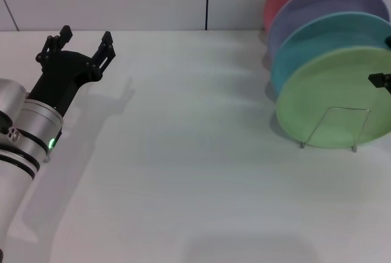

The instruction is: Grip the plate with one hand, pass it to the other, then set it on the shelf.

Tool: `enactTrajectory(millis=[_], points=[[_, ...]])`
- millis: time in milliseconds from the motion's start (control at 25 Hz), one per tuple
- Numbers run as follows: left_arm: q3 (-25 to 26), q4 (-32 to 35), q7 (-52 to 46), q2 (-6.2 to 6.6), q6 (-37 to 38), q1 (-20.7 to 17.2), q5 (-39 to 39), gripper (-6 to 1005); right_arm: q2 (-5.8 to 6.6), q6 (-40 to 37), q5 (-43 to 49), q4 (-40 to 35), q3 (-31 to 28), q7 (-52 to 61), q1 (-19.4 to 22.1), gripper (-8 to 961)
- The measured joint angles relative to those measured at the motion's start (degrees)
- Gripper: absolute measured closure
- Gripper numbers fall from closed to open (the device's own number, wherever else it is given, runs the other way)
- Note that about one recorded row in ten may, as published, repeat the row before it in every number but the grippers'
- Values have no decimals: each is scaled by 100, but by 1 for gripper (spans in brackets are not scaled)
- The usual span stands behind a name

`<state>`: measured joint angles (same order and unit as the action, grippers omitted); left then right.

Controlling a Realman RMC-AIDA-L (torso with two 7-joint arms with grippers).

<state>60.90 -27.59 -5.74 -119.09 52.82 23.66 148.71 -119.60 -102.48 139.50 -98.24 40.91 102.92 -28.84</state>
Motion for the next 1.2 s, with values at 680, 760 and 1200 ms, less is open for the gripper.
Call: enactTrajectory(millis=[680, 760, 1200], points=[[129, -29, 73, 40, 267, -70, 3, 188, 27, 1379, -5308, 919, -2286, -1645, 729, 228], [274, -3, 172, 49, 364, -100, 5, 188, 55, 1197, -7129, 2538, -2735, -3071, 1012, 228], [796, 102, 830, 9, 441, -60, -3, 188, 91, 485, -10011, 7471, -3444, -6203, 1646, 228]])
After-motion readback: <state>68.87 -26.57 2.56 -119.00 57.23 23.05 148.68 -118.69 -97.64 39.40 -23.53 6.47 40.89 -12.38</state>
